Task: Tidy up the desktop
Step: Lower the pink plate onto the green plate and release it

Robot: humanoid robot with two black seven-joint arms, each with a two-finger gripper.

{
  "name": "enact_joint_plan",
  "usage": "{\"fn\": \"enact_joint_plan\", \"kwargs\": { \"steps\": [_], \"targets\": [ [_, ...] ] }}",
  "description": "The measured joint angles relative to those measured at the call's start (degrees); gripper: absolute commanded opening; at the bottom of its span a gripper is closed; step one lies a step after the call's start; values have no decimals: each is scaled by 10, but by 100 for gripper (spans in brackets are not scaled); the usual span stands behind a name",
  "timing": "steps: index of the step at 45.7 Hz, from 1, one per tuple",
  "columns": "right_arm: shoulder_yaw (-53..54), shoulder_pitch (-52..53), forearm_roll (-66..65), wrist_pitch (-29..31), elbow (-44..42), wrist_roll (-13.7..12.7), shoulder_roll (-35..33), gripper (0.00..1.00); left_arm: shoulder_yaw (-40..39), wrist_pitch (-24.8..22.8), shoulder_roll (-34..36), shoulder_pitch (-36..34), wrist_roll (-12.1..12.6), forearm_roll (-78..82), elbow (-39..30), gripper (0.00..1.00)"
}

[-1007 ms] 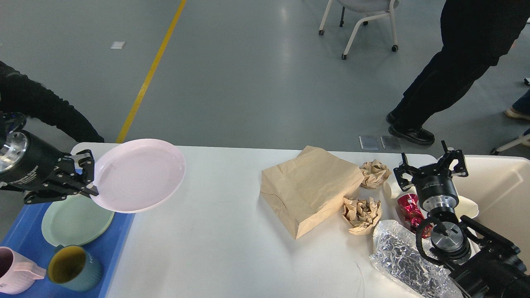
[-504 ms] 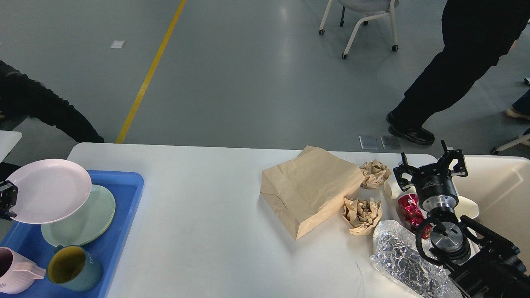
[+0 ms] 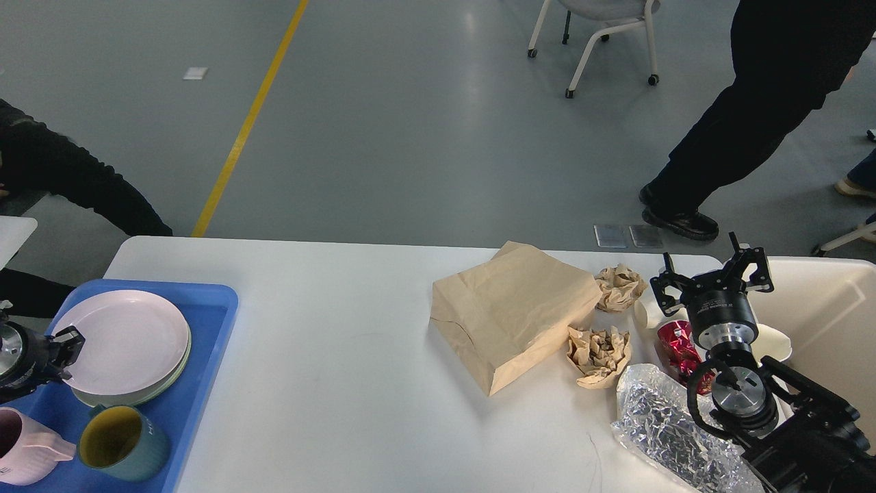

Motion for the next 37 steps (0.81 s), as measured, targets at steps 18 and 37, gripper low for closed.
{"fn": "enact_joint_plan", "kwargs": {
  "steps": [18, 37],
  "targets": [
    [0, 0, 0, 0, 0, 0, 0, 100, -8, -3, 0, 4, -5, 8, -6, 0],
    [0, 0, 0, 0, 0, 0, 0, 100, -19, 7, 4, 4, -9, 6, -8, 87]
  ]
}}
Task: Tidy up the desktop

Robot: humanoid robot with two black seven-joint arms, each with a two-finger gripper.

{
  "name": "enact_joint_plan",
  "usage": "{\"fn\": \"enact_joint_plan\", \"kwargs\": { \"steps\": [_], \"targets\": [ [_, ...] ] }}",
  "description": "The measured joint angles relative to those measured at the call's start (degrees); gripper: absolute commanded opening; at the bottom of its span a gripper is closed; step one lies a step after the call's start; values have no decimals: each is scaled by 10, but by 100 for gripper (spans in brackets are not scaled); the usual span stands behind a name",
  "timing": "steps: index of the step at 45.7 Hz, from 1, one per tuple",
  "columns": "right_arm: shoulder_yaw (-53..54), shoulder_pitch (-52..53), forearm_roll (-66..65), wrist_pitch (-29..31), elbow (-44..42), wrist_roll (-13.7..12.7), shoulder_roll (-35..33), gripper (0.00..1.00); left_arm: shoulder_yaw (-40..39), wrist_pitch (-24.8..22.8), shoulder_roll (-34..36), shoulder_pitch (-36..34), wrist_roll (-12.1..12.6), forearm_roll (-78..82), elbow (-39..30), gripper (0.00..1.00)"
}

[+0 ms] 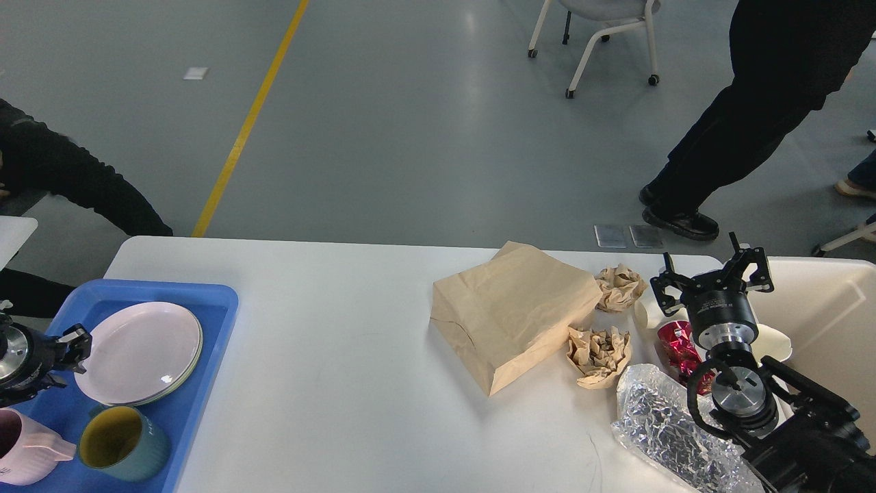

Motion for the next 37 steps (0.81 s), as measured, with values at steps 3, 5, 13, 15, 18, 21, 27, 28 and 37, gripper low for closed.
{"fn": "enact_joint_plan", "kwargs": {
  "steps": [3, 5, 13, 15, 18, 21, 27, 28, 37],
  "targets": [
    [0, 0, 0, 0, 0, 0, 0, 100, 0, 0, 0, -1, 0, 0, 0, 90],
    [0, 0, 0, 0, 0, 0, 0, 100, 0, 0, 0, -2, 0, 0, 0, 90],
    [0, 0, 0, 0, 0, 0, 0, 100, -2, -7, 5, -13, 2, 1, 0, 95],
    [-1, 0, 0, 0, 0, 0, 0, 100, -7, -10, 10, -19, 4, 1, 0, 95],
    [-1, 0, 0, 0, 0, 0, 0, 100, -18, -14, 20, -34, 6, 1, -2, 96],
    [-1, 0, 0, 0, 0, 0, 0, 100, -35, -21, 30, -50, 4, 2, -2, 96],
    [-1, 0, 0, 0, 0, 0, 0, 100, -124, -27, 64, -52, 2, 2, -2, 96],
    [-1, 0, 0, 0, 0, 0, 0, 100, -144, -27, 71, -48, 2, 2, -2, 96],
    [-1, 0, 0, 0, 0, 0, 0, 100, -430, -28, 95, 52, 0, 2, -1, 96]
  ]
}}
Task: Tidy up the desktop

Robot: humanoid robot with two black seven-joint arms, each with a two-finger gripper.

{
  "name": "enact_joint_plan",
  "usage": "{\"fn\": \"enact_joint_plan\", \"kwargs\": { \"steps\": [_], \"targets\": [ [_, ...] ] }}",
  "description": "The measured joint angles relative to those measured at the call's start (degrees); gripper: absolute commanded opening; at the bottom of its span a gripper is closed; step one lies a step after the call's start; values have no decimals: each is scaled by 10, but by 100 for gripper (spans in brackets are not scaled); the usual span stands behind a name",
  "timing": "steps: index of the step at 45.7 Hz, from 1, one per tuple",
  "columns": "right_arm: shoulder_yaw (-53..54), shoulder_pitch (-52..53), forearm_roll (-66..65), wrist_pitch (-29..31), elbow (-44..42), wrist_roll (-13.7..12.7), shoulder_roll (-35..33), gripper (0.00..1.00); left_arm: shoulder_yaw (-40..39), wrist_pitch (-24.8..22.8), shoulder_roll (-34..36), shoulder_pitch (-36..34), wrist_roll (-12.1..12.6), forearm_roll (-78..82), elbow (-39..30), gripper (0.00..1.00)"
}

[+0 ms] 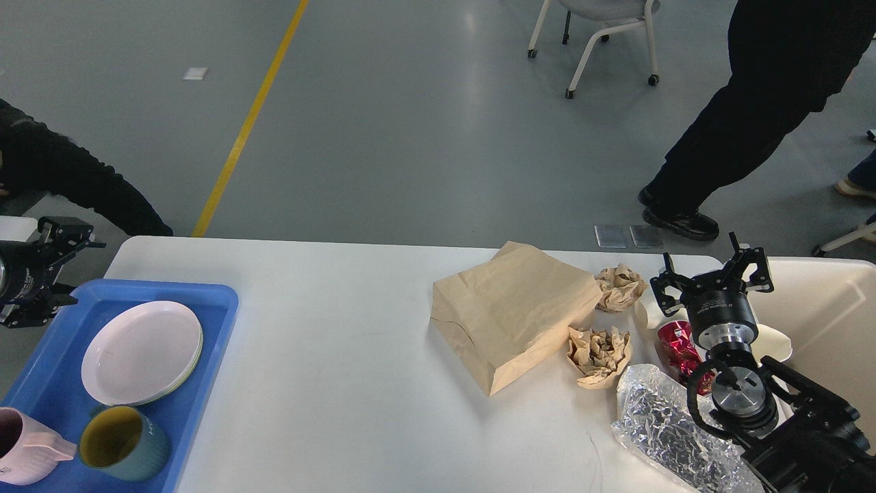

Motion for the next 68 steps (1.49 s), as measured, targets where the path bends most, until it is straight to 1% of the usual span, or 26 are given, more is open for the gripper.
{"fn": "enact_joint_plan", "kwargs": {
  "steps": [7, 8, 11, 16, 20, 26, 33, 36, 42, 46, 50, 57, 68],
  "targets": [
    [0, 0, 0, 0, 0, 0, 0, 100, -285, -3, -41, 128, -1, -1, 2, 96],
    [0, 0, 0, 0, 0, 0, 0, 100, -350, -3, -57, 157, -1, -1, 2, 96],
    [0, 0, 0, 0, 0, 0, 0, 100, -456, -4, -95, 206, -2, -1, 3, 96],
    [0, 0, 0, 0, 0, 0, 0, 100, -613, -9, -188, 281, -11, -2, 4, 96],
    [0, 0, 0, 0, 0, 0, 0, 100, -698, -23, -248, 314, -21, -1, 3, 96],
    [0, 0, 0, 0, 0, 0, 0, 100, -743, -26, -307, 350, -39, 11, -20, 96],
    [0, 0, 0, 0, 0, 0, 0, 100, -796, -26, -357, 439, -78, 62, -105, 96],
    [0, 0, 0, 0, 0, 0, 0, 100, -840, -26, -385, 468, -84, 107, -120, 96],
    [0, 0, 0, 0, 1, 0, 0, 100, -919, -29, -426, 496, -86, 171, -125, 96],
    [0, 0, 0, 0, 1, 0, 0, 100, -941, -32, -431, 496, -86, 179, -127, 96],
    [0, 0, 0, 0, 1, 0, 0, 100, -948, -33, -422, 489, -88, 181, -127, 96],
    [0, 0, 0, 0, 1, 0, 0, 100, -953, -33, -401, 482, -81, 181, -127, 96],
    [0, 0, 0, 0, 1, 0, 0, 100, -956, -33, -398, 475, -80, 178, -125, 96]
  ]
}}
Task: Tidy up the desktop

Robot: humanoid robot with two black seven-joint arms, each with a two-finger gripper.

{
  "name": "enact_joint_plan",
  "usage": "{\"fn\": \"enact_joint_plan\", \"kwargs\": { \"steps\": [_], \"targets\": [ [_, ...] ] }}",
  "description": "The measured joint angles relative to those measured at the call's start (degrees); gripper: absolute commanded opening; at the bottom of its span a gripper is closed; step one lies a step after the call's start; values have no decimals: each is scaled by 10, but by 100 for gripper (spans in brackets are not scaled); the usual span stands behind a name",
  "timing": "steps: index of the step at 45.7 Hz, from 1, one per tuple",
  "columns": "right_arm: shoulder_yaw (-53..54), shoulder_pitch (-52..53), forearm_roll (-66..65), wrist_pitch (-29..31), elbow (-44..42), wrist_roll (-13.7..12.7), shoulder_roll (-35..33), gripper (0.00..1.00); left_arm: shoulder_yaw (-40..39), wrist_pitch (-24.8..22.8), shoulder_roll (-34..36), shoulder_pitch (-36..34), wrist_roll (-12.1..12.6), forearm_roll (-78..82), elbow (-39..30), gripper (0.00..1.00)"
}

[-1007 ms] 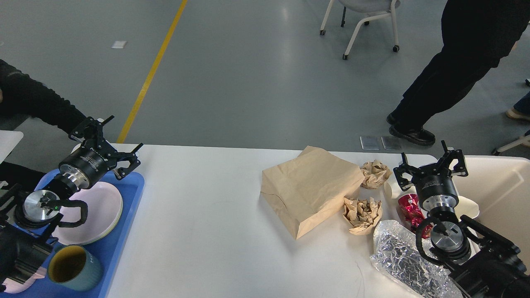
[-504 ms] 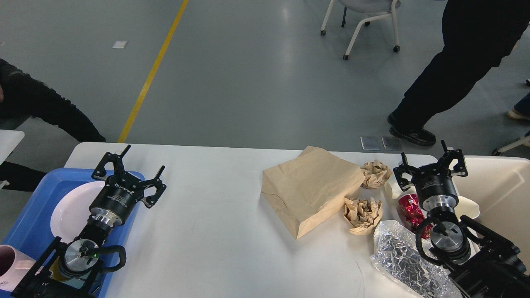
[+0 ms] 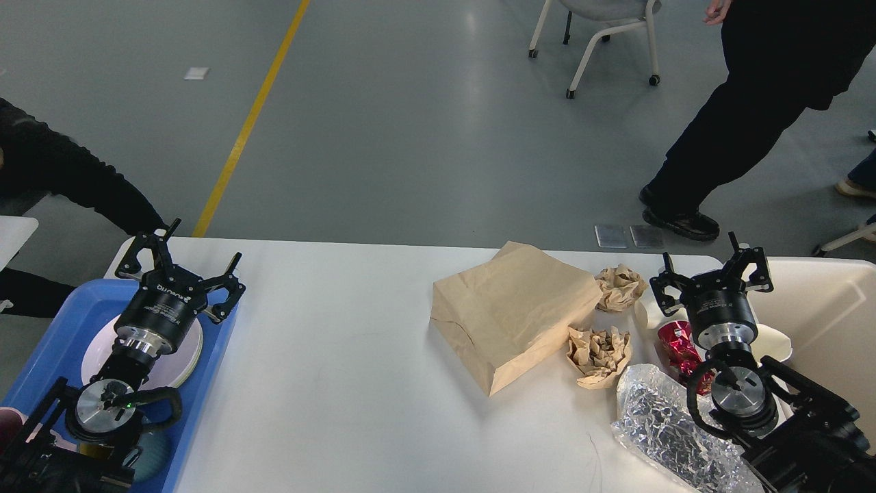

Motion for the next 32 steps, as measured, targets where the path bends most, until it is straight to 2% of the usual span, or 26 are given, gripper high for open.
{"fn": "enact_joint_plan", "kwargs": {
  "steps": [32],
  "targets": [
    [0, 0, 0, 0, -1, 0, 0, 100, 1, -4, -25, 1, -9, -1, 9, 96]
  ]
}}
